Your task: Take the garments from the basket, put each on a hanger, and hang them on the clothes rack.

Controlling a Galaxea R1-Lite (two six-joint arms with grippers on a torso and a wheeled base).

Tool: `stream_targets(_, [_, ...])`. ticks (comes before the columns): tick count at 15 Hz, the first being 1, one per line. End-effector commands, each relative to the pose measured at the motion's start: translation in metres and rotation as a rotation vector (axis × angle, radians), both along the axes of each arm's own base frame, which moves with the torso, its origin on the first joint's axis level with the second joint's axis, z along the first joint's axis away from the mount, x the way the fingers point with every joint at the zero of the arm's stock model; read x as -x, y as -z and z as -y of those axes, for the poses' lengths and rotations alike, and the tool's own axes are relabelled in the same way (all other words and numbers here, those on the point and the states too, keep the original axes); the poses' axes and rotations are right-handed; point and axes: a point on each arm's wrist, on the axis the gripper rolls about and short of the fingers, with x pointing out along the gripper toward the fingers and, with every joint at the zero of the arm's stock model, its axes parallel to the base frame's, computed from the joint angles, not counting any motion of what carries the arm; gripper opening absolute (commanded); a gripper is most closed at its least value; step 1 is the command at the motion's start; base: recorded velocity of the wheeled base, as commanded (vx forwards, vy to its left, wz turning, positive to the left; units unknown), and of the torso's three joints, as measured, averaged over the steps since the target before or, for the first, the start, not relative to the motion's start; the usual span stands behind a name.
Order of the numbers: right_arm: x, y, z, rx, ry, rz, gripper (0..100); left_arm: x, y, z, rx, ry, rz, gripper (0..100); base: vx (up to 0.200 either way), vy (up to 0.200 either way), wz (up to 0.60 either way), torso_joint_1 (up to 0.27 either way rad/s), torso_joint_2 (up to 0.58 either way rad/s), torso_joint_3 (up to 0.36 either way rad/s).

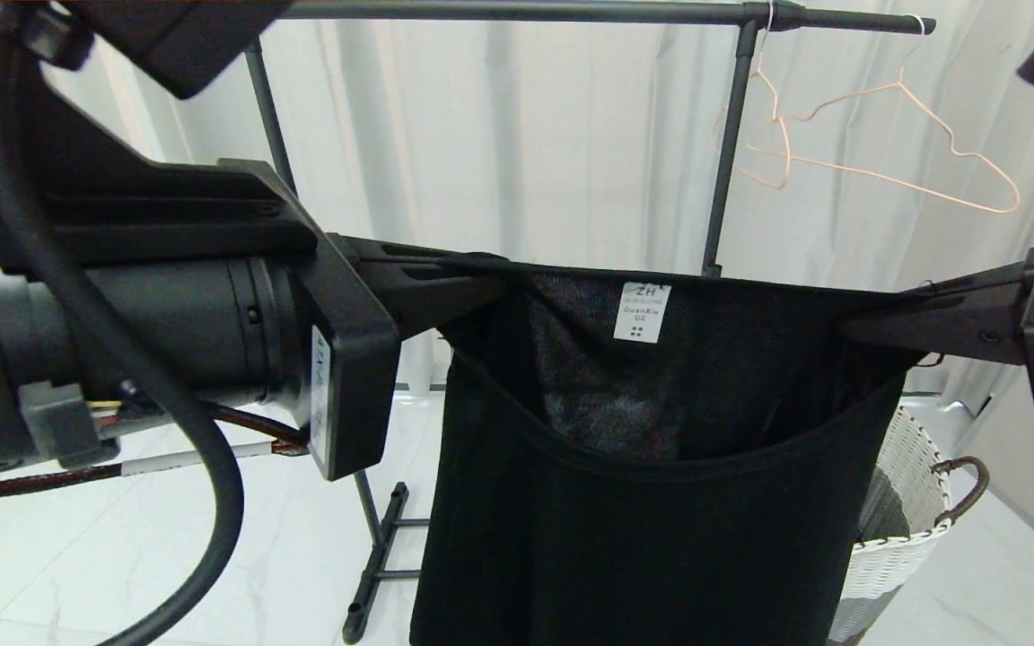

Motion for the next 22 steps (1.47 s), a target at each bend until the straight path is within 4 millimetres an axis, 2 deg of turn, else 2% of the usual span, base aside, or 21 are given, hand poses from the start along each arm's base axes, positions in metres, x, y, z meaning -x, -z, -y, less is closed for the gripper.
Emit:
stream_targets(1, [0.002, -0.002, 0.004, -0.008, 0.005, 0.009, 0, -0.002, 0.001, 0.002, -0.006, -0.002, -0.004, 0, 0.000, 0.000, 0.00, 0.000, 0.00, 0.000])
stream_targets(2, [0.003, -0.002, 0.004, -0.003, 0.014, 0.013, 100, -0.002, 0.002, 0.002, -0.007, -0.004, -0.004, 0, 0.000, 0.000, 0.00, 0.000, 0.00, 0.000])
stream_targets(5, [0.006, -0.001, 0.007, -0.003, 0.015, 0.016, 100, -0.003, 0.003, 0.003, -0.012, -0.014, -0.006, 0, 0.000, 0.000, 0.00, 0.000, 0.00, 0.000])
stream_targets(10, [0.015, 0.010, 0.031, 0.024, 0.080, 0.016, 100, -0.006, 0.008, -0.002, -0.037, -0.110, -0.002, 0, 0.000, 0.000, 0.00, 0.000, 0.00, 0.000])
stream_targets(11, [0.016, 0.013, 0.046, 0.071, 0.193, 0.026, 100, -0.010, 0.008, -0.014, -0.040, -0.198, 0.008, 0, 0.000, 0.000, 0.00, 0.000, 0.00, 0.000])
stream_targets(13, [0.018, 0.015, 0.064, 0.107, 0.294, 0.018, 100, -0.016, 0.007, -0.033, -0.034, -0.293, 0.015, 0, 0.000, 0.000, 0.00, 0.000, 0.00, 0.000])
stream_targets(14, [0.019, 0.015, 0.081, 0.124, 0.401, 0.009, 100, -0.019, 0.008, -0.052, -0.026, -0.380, 0.017, 0, 0.000, 0.000, 0.00, 0.000, 0.00, 0.000])
stream_targets(15, [0.019, 0.015, 0.087, 0.133, 0.443, 0.006, 100, -0.022, 0.010, -0.059, -0.031, -0.421, 0.014, 0, 0.000, 0.000, 0.00, 0.000, 0.00, 0.000])
stream_targets(16, [0.020, 0.021, 0.106, 0.220, 0.639, -0.015, 100, -0.029, 0.019, -0.088, -0.047, -0.578, -0.002, 0, 0.000, 0.000, 0.00, 0.000, 0.00, 0.000])
stream_targets(17, [0.023, 0.024, 0.115, 0.259, 0.729, -0.026, 100, -0.032, 0.026, -0.106, -0.063, -0.684, -0.016, 0, 0.000, 0.000, 0.00, 0.000, 0.00, 0.000])
stream_targets(19, [0.029, 0.033, 0.125, 0.273, 0.810, -0.043, 100, -0.032, 0.045, -0.142, -0.112, -0.936, -0.060, 0, 0.000, 0.000, 0.00, 0.000, 0.00, 0.000])
stream_targets(20, [0.032, 0.040, 0.129, 0.285, 0.837, -0.057, 100, -0.032, 0.051, -0.155, -0.120, -1.007, -0.083, 0, 0.000, 0.000, 0.00, 0.000, 0.00, 0.000])
stream_targets(22, [0.042, 0.055, 0.136, 0.306, 0.877, -0.084, 100, -0.030, 0.058, -0.163, -0.108, -1.059, -0.110, 0, 0.000, 0.000, 0.00, 0.000, 0.00, 0.000])
